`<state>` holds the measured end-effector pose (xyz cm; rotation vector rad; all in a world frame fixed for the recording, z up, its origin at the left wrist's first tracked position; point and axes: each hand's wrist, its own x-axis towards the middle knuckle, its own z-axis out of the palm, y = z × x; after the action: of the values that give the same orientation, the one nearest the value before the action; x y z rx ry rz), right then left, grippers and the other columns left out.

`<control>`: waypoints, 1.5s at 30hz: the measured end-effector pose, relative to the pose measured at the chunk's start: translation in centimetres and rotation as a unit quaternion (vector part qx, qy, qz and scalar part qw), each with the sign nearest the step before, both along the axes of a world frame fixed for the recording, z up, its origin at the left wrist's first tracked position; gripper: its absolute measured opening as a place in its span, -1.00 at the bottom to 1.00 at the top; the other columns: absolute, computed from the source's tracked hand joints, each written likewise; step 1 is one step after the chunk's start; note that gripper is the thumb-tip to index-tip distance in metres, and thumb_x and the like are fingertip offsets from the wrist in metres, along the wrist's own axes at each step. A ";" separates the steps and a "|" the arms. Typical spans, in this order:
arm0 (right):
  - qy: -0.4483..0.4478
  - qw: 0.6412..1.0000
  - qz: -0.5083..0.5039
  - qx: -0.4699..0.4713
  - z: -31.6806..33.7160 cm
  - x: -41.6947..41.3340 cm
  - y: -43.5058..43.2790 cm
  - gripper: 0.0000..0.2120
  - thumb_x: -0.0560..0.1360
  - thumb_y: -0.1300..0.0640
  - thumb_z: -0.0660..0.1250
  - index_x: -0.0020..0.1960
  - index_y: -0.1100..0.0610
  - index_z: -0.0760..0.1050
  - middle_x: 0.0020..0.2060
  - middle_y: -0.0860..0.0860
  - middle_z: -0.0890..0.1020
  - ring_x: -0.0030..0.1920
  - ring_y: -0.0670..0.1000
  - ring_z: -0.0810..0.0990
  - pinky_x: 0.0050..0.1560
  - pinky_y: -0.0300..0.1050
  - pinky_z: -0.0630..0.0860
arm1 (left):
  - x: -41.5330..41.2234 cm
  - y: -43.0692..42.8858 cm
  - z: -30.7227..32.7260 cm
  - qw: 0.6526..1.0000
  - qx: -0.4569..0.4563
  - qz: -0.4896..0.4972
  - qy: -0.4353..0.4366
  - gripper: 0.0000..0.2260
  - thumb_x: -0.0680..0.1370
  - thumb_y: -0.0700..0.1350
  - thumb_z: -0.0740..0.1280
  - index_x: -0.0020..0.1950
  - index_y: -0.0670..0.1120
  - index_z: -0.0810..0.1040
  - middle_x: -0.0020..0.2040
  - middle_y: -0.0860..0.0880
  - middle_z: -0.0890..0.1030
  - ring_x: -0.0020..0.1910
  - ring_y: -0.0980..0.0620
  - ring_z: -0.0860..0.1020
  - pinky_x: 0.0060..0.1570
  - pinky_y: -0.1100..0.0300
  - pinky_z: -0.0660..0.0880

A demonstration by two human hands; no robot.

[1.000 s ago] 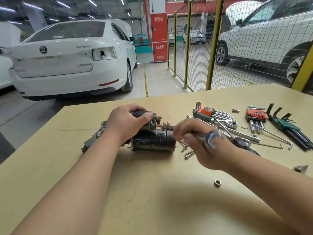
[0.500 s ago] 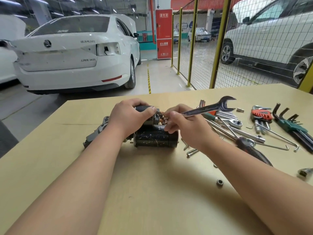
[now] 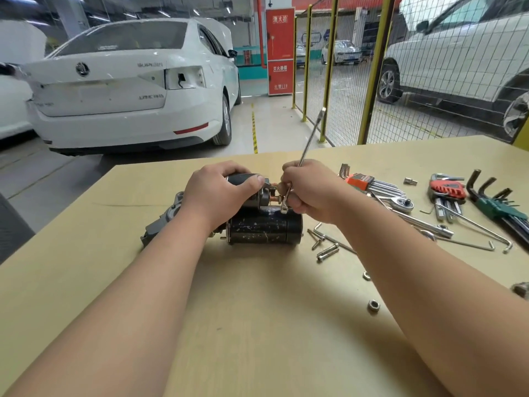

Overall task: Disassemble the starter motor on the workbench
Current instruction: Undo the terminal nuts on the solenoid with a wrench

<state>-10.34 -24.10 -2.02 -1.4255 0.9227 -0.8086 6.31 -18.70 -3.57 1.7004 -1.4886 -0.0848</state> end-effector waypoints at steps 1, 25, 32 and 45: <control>0.002 1.000 0.001 0.002 -0.2 0.1 -0.3 -0.68 0.50 0.40 0.04 -0.38 0.16 0.26 -0.34 0.15 0.33 -0.62 -0.04 0.23 -0.56 -0.30 0.10 | 0.0 0.0 0.0 1.000 -0.002 0.003 -0.002 -0.69 0.29 0.34 0.26 -0.18 0.19 0.63 -0.21 0.21 0.62 -0.16 0.23 0.54 -0.26 0.24 0.44; 0.007 0.976 -0.029 -0.218 0.0 -0.3 0.7 -0.91 0.52 0.24 0.19 -0.10 0.09 0.43 -0.35 0.05 0.52 -0.56 -0.02 0.48 -0.52 -0.15 0.42 | -0.2 0.3 -0.1 1.000 -0.006 0.007 -0.005 -0.68 0.29 0.35 0.24 -0.17 0.21 0.61 -0.20 0.23 0.61 -0.16 0.24 0.53 -0.25 0.24 0.47; 0.116 0.732 0.024 -0.671 -3.1 -2.3 3.6 -0.87 0.47 0.32 0.24 -0.02 0.33 0.51 -0.16 0.23 0.57 -0.44 0.23 0.52 -0.47 0.05 0.50 | -0.2 -0.2 0.2 1.000 0.007 0.006 0.013 -0.69 0.24 0.35 0.23 -0.23 0.21 0.61 -0.23 0.22 0.62 -0.19 0.26 0.54 -0.30 0.27 0.41; -0.104 0.993 -0.050 -0.010 -0.3 -0.1 0.6 -0.77 0.48 0.35 0.00 -0.05 0.08 0.32 -0.49 0.06 0.45 -0.67 -0.04 0.21 -0.59 -0.34 0.13 | -0.3 0.7 0.0 1.000 -0.007 -0.001 -0.004 -0.70 0.30 0.33 0.25 -0.16 0.19 0.62 -0.20 0.23 0.60 -0.17 0.27 0.52 -0.32 0.29 0.38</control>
<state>-10.42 -23.51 -2.34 -1.2914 0.8313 -1.0227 6.03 -18.01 -3.59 1.6902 -1.4931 -0.0670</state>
